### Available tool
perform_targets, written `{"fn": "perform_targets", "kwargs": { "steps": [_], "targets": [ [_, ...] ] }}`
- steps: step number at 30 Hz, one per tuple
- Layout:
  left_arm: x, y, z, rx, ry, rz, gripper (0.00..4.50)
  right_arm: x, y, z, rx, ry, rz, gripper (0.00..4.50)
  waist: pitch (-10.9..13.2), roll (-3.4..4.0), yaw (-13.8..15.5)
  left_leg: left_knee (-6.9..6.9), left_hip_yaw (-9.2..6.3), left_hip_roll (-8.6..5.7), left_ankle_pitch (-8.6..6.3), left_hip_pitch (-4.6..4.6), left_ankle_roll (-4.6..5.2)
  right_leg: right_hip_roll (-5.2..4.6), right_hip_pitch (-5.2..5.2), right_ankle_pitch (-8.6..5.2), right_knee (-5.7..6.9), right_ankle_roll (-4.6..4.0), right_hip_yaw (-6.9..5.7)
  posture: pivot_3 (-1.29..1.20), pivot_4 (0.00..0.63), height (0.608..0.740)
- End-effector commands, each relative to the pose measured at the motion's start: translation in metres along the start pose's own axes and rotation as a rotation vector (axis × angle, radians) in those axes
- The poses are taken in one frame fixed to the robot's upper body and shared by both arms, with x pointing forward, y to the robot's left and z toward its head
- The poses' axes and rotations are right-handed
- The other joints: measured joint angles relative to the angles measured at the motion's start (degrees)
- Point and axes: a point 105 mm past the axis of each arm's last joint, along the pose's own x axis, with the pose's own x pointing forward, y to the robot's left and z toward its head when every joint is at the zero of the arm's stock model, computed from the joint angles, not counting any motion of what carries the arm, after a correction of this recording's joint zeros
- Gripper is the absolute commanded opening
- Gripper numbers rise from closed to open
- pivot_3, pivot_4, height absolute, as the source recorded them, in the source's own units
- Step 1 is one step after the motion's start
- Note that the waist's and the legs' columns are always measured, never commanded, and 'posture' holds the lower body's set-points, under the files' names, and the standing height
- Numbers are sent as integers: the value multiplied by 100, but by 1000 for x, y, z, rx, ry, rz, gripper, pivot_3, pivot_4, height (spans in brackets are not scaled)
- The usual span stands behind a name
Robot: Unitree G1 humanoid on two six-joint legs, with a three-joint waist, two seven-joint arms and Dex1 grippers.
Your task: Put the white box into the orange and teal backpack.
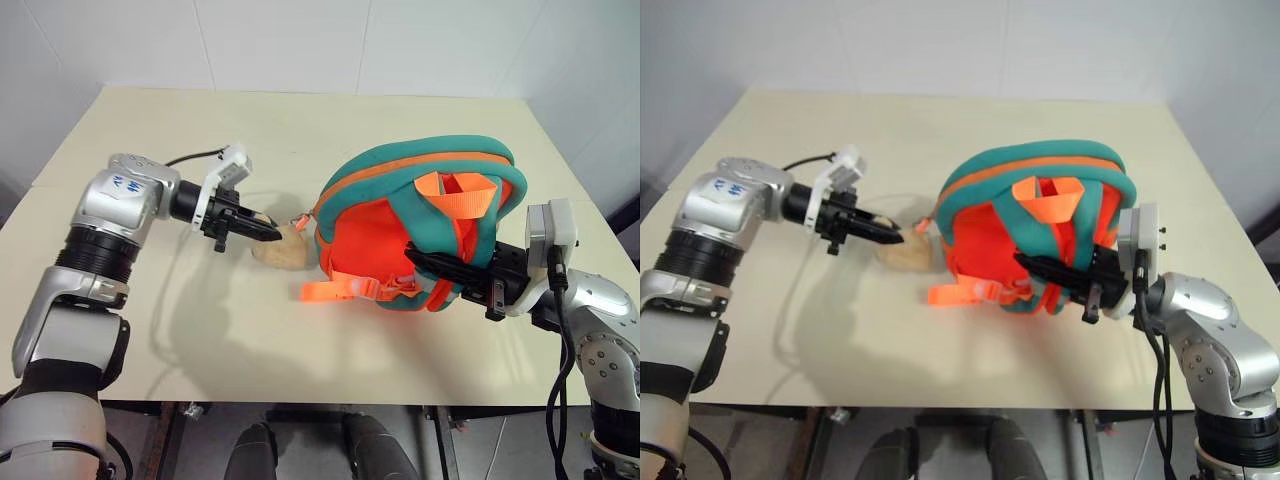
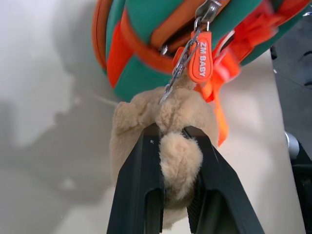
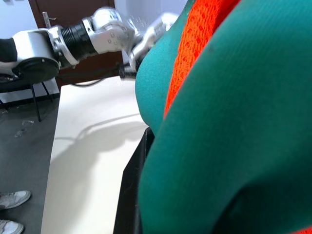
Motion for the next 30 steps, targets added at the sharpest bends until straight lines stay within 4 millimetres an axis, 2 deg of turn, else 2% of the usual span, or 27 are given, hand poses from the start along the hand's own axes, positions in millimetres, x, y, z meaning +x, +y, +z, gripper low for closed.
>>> {"fn": "perform_targets", "kwargs": {
  "steps": [1, 6, 11, 14, 16, 17, 20, 21, 25, 30],
  "targets": [
    [0, 9, -8, -3, 50, 40, 232, -2, 0, 13, -46, -25, 11, 0, 0, 0, -3, -1, 0, 0, 0, 0, 0, 0, -1, 0, 0, 0, 0, 0, 150, 740],
    [13, 13, -26, 3, 130, 41, 232, -2, 0, 12, -44, -19, 14, 0, 0, 0, 3, 0, -1, 0, 0, -1, 0, 0, 0, 1, 1, 1, 0, 0, 150, 740],
    [22, 17, -31, 34, 149, 64, 232, -2, -2, 10, -47, 5, 13, 0, 0, 0, -4, 1, -1, 0, 0, 1, 0, 1, 1, 1, 5, 2, 0, 0, 150, 740],
    [24, 26, -12, 120, 23, 149, 232, -3, -5, 2, -59, 86, -5, 0, 0, 0, 16, 6, -2, 0, 0, 1, 0, 0, 1, 1, 7, 2, 0, 0, 150, 740],
    [21, 23, 3, 185, -91, 152, 232, -4, -6, 2, -57, 102, -8, 0, 0, 0, 16, 12, -2, -1, 0, 0, 0, -1, 3, 4, 7, 6, 1, 0, 150, 740],
    [17, 21, 9, 258, -163, 165, 232, -5, -4, 2, -43, 129, -3, 337, 0, 0, 13, 12, -1, -1, 0, 0, 0, -2, 3, 4, 7, 7, 1, 0, 150, 740],
    [8, 18, 6, 328, -180, 209, 1222, -7, -2, 0, -31, 187, 10, 1309, 0, 0, 17, 7, 1, 1, 0, 1, 0, -2, 2, 4, 8, 7, 3, 0, 150, 740],
    [6, 17, 2, 298, -163, 207, 1610, -8, -2, 0, -34, 193, 15, 1743, 0, 0, 25, 6, -1, 1, 0, 0, 0, -2, 1, 4, 8, 6, 2, 0, 150, 740],
    [-7, 3, 7, 235, -236, 157, 2764, -14, -2, 4, -41, 221, 45, 2968, 0, 0, 27, 9, 0, -1, 0, -4, 0, -3, 2, 5, 6, 8, 3, 0, 150, 740],
    [-37, -3, 9, 243, -302, 190, 4189, -32, -14, 9, -72, 301, 31, 4500, 0, 0, 23, 12, 0, -1, 0, -1, 0, -2, 4, 5, 7, 9, 2, 0, 150, 740]
  ]
}}
